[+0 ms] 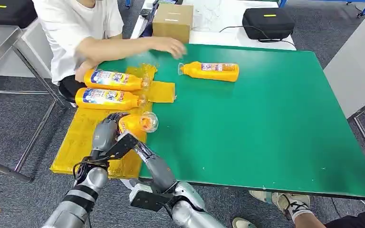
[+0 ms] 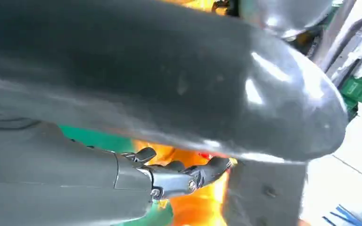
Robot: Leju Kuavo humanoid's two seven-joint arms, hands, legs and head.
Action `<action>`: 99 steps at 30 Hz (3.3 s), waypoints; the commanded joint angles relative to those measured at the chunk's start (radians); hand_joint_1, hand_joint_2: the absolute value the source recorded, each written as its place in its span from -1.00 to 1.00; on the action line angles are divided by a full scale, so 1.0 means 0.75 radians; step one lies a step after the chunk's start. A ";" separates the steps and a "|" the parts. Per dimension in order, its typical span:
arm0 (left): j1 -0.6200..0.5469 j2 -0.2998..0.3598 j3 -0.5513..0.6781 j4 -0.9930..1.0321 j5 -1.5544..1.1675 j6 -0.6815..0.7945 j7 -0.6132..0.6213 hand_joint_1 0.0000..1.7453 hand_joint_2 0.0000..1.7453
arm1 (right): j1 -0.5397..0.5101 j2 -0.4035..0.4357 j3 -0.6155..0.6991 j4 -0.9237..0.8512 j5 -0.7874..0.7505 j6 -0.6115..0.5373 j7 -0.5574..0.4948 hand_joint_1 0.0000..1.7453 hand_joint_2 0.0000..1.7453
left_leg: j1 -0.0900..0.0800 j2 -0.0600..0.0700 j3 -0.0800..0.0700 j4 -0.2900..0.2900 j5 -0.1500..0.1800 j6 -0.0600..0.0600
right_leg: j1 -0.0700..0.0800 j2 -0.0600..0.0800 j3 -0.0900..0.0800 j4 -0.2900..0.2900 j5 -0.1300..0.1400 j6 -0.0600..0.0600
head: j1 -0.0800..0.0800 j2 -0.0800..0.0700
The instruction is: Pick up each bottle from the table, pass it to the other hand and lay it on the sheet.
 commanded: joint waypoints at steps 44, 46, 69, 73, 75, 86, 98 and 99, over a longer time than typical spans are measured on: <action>-0.375 0.091 -0.226 0.579 -0.370 -0.693 -0.028 -1.00 1.00 | 0.077 -0.083 -0.006 -0.101 0.024 0.089 0.007 -1.00 -1.00 | 0.001 -0.004 0.014 -0.001 0.002 0.000 | 0.001 -0.004 0.017 -0.001 0.000 -0.002 | 0.001 0.000; -0.384 0.108 -0.253 0.593 -0.356 -0.698 -0.035 -1.00 1.00 | 0.068 -0.081 -0.001 -0.090 0.015 0.086 -0.004 -1.00 -1.00 | 0.000 -0.002 0.016 -0.002 0.002 -0.001 | 0.000 -0.003 0.017 -0.002 0.000 -0.003 | 0.000 0.000; -0.067 -0.075 0.172 -0.088 1.076 -0.758 -0.124 -1.00 1.00 | 0.125 -0.175 0.123 -0.307 0.029 -0.047 -0.077 -1.00 -1.00 | 0.002 -0.002 0.006 0.000 0.000 -0.002 | 0.002 -0.004 0.007 -0.001 -0.002 -0.003 | -0.001 0.000; -0.030 -0.064 0.152 -0.145 1.104 -0.739 -0.117 -1.00 1.00 | 0.148 -0.208 0.118 -0.338 0.047 -0.070 -0.057 -1.00 -1.00 | 0.002 -0.003 0.005 0.000 0.001 -0.001 | 0.002 -0.005 0.006 -0.002 -0.001 -0.002 | -0.001 0.000; 0.039 -0.061 0.152 -0.256 1.098 -0.678 -0.134 -1.00 1.00 | 0.176 -0.275 0.103 -0.372 0.177 -0.186 0.030 -1.00 -1.00 | 0.001 -0.003 0.003 -0.001 0.002 0.000 | 0.002 -0.005 0.005 -0.002 -0.001 -0.002 | -0.001 0.000; 0.559 -0.108 0.316 -0.979 0.800 -0.229 -0.199 -1.00 1.00 | 0.403 -0.674 -0.570 -0.705 0.589 -0.103 0.289 -1.00 1.00 | -0.002 -0.001 0.002 0.002 -0.003 0.002 | -0.001 -0.003 0.006 -0.003 -0.003 -0.001 | -0.001 0.000; 0.562 -0.132 0.342 -0.981 0.797 -0.168 -0.245 -1.00 1.00 | 0.265 -0.639 -0.656 -0.469 0.512 0.068 0.309 -1.00 1.00 | -0.001 0.000 0.003 0.002 -0.004 0.002 | 0.000 -0.002 0.005 -0.003 -0.003 -0.003 | -0.001 0.000; 0.555 -0.133 0.340 -0.969 0.800 -0.167 -0.245 -1.00 1.00 | 0.216 -0.624 -0.657 -0.390 0.511 0.076 0.302 -1.00 1.00 | -0.002 -0.001 -0.001 0.000 -0.001 0.004 | -0.002 -0.003 0.002 -0.005 0.000 0.000 | -0.001 0.000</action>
